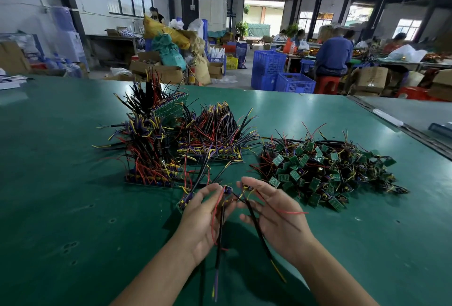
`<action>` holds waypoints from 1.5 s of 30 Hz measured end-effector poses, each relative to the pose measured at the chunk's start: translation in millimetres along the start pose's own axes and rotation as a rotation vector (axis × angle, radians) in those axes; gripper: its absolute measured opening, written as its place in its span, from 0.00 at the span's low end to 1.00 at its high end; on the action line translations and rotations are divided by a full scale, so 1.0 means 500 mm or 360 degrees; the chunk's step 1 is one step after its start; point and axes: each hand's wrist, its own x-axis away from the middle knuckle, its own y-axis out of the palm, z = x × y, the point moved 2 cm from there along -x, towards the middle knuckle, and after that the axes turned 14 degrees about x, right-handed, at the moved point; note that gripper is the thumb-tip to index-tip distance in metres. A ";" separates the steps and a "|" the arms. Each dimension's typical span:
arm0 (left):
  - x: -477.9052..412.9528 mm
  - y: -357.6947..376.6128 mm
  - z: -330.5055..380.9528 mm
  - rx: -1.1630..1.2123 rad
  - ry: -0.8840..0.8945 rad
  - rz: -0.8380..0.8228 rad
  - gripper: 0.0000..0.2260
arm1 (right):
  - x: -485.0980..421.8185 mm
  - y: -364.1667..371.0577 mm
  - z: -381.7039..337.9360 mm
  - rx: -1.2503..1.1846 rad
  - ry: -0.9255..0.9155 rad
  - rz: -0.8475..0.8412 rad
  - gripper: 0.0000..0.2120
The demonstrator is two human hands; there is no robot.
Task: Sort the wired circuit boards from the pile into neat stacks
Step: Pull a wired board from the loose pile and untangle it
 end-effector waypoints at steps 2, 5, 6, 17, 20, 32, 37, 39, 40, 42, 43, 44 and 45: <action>0.000 0.001 -0.002 0.0019 -0.0019 -0.0011 0.07 | 0.000 0.005 -0.004 0.0003 0.0057 -0.0015 0.13; -0.002 0.004 0.000 0.0135 -0.0052 -0.0051 0.06 | -0.004 0.000 -0.004 0.0121 -0.0046 0.0152 0.05; -0.002 0.005 0.004 0.0162 -0.0064 -0.0075 0.05 | -0.006 -0.005 -0.004 0.0168 -0.0114 0.0209 0.06; 0.002 0.003 0.008 -0.0315 0.0329 -0.0039 0.05 | -0.016 0.002 0.017 0.0635 -0.0195 0.0398 0.18; 0.004 0.008 -0.005 -0.0537 0.0473 -0.0080 0.12 | -0.009 0.027 0.031 0.0663 -0.0119 0.0338 0.14; 0.011 0.008 -0.042 -0.0755 0.0483 -0.0091 0.17 | -0.005 0.074 0.069 0.0262 -0.0033 0.0433 0.17; -0.001 0.000 -0.031 -0.0770 0.0538 0.0008 0.11 | -0.004 0.067 0.069 0.0326 -0.0151 0.0251 0.25; -0.004 0.001 -0.026 -0.0684 0.0498 -0.0038 0.13 | -0.001 0.045 0.044 0.0929 -0.0502 0.0274 0.29; -0.004 0.004 -0.026 -0.0620 0.0427 -0.0083 0.15 | 0.001 0.033 0.029 0.1258 -0.0684 0.0236 0.31; 0.005 0.006 -0.027 -0.0610 0.0205 -0.0195 0.23 | 0.002 0.004 0.009 0.1704 -0.0827 0.0048 0.32; 0.010 0.003 -0.030 -0.0685 0.0081 -0.0253 0.28 | 0.004 -0.009 0.005 0.1768 -0.0797 -0.0057 0.32; 0.015 0.000 -0.034 -0.0784 -0.0020 -0.0315 0.32 | 0.004 -0.018 0.002 0.1763 -0.0730 -0.0122 0.29; 0.021 -0.002 -0.035 -0.0881 -0.0084 -0.0375 0.36 | 0.004 -0.024 0.000 0.1717 -0.0641 -0.0137 0.27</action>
